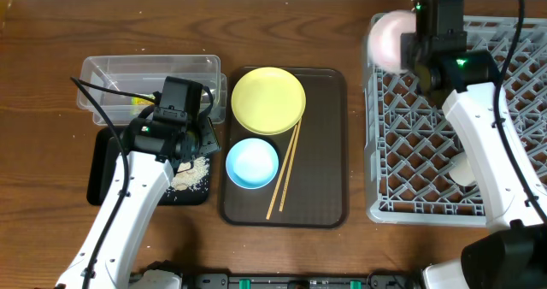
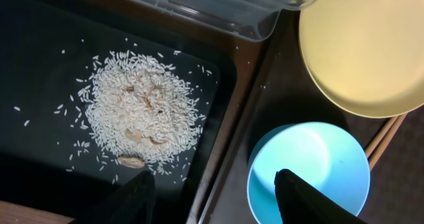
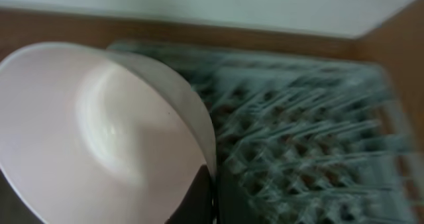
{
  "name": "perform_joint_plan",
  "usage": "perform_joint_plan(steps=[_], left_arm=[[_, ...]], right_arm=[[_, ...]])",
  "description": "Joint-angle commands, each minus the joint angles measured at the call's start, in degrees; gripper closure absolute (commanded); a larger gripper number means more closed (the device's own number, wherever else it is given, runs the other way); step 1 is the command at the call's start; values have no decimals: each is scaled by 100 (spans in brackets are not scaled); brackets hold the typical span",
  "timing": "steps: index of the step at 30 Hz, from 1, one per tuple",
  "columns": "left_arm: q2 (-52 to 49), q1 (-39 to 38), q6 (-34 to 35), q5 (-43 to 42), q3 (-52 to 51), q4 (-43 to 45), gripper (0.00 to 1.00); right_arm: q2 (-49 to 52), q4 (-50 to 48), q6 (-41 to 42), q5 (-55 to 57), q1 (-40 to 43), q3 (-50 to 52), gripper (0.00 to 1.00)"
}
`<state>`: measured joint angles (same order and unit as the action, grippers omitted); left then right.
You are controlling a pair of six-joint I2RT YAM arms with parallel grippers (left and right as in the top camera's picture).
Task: Sort waste into correct bins and load items into the dishwasher rack
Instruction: 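Lift the pink bowl and set it in the rack's back corner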
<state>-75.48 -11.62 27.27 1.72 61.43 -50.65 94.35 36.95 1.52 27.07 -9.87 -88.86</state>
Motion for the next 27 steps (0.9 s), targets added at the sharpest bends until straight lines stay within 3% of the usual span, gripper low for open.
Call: perform_joint_plan(steps=[1,8,19,27], left_arm=[[26,35,92,48,31,-7,39],[26,35,92,48,31,-4,39],[26,35,92,48,31,17,39],[26,35,92,48,31,17,39]], right_arm=[[179,-522,4,1744,72,-35,99],[772,-1674,-802,2312,210,-35,98],[1838,-1808,-599,2634,221,-35,98],[2037,-1856,-492,2629,52,-35,98]])
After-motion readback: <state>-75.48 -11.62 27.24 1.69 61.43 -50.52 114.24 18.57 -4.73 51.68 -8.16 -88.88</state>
